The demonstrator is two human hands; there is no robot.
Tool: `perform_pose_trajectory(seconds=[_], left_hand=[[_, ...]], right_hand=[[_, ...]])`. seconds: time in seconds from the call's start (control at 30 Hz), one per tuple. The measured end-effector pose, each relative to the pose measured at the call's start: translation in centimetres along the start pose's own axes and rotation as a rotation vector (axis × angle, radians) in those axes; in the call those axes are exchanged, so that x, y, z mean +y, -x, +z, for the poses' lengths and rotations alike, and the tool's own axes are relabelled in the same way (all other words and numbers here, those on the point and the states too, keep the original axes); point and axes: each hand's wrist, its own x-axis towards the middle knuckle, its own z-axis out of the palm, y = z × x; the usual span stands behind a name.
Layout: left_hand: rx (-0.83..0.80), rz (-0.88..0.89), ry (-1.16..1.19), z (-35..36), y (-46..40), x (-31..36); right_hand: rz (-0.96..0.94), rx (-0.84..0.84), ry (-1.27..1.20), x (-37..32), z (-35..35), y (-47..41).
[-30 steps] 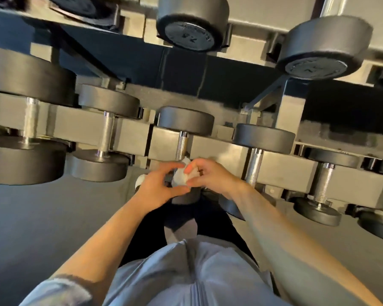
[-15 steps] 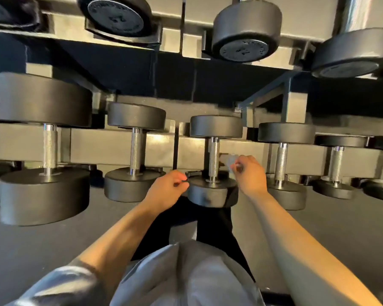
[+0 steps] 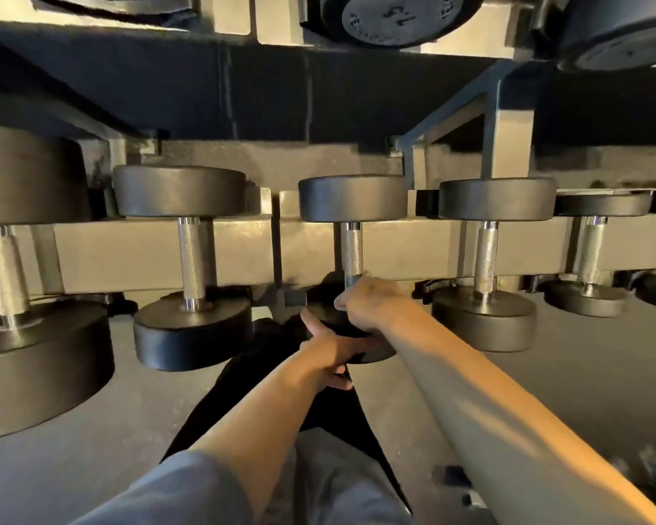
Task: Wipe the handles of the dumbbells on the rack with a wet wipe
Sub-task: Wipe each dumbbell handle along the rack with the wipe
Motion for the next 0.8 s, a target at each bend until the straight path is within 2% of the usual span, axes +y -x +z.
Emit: perform_pose_trajectory(seconds=[0.03,0.1,0.2,0.27,0.37,0.47,0.63,0.8], left_hand=[[0.041,0.004,0.021,0.2,-0.3,0.1],[0.093,0.025,0.063,0.3,-0.6,0.1],[0.069,0.045,0.162,0.3,-0.6,-0.1],[0.057,0.039,0.219,0.3,-0.5,0.1],[0.090,0.009,0.217,0.6,-0.3,0.3],[0.102,0.004,0.223,0.8,-0.7,0.1],[0.099,0.007,0.235,0.6,-1.0,-0.2],[0.090,0.022,0.257,0.6,-1.3,-0.4]], right_hand=[[-0.020,0.032,0.008,0.3,-0.1,-0.1],[-0.131,0.066,-0.144,2.3,0.4,-0.2],[-0.298,0.127,-0.350,6.0,1.7,0.3],[-0.253,0.123,-0.318,7.2,1.6,0.6],[-0.150,0.072,-0.141,7.6,1.4,-0.1],[-0.118,0.056,-0.207,7.3,2.0,-1.0],[-0.182,0.075,-0.277,6.8,1.7,-0.8],[-0.239,-0.019,-0.264,5.8,1.1,1.3]])
